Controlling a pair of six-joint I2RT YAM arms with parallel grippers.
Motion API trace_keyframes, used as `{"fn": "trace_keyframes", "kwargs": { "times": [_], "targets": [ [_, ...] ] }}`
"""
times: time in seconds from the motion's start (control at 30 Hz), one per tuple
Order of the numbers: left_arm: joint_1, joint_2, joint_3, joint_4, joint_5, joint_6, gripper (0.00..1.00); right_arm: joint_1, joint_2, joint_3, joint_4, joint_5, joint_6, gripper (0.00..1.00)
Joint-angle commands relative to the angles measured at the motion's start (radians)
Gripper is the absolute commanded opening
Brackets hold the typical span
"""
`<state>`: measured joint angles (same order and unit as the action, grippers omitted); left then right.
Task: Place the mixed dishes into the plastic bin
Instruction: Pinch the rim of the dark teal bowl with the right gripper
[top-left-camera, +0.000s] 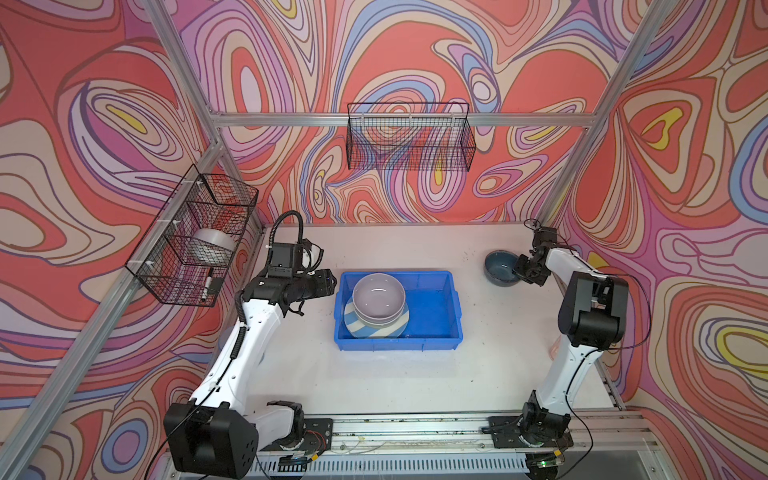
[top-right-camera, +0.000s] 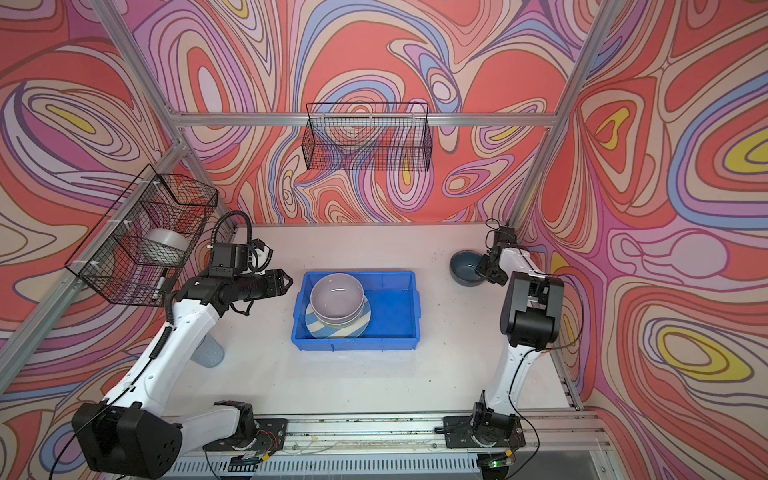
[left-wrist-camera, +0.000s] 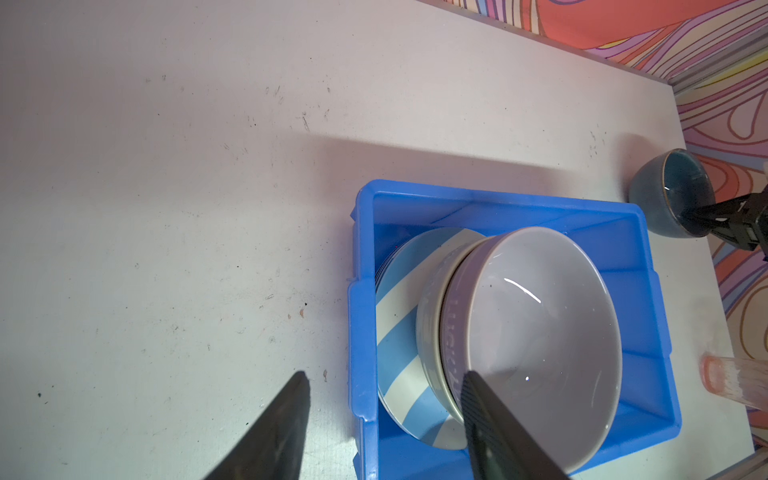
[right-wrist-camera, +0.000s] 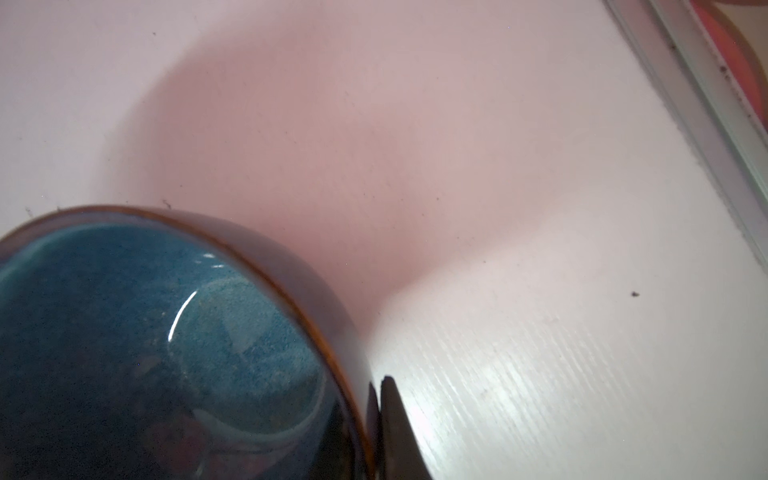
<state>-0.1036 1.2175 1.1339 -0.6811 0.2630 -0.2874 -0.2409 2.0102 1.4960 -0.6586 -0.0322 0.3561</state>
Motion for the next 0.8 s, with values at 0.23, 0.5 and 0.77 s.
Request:
{"fn": "trace_keyframes", "kwargs": {
  "times": [0.23, 0.5, 0.77],
  "targets": [
    [0.007, -0.010, -0.002, -0.017, 0.012, 0.017, 0.62, 0.003, -0.181, -0.032, -0.039, -0.124, -0.034, 0.00],
    [0.007, -0.006, -0.002, -0.017, 0.009, 0.016, 0.62, 0.074, -0.286, -0.015, -0.073, -0.197, -0.082, 0.00],
    [0.007, -0.003, -0.003, -0.018, 0.007, 0.016, 0.62, 0.231, -0.360, 0.059, -0.127, -0.243, -0.115, 0.00]
  ]
}}
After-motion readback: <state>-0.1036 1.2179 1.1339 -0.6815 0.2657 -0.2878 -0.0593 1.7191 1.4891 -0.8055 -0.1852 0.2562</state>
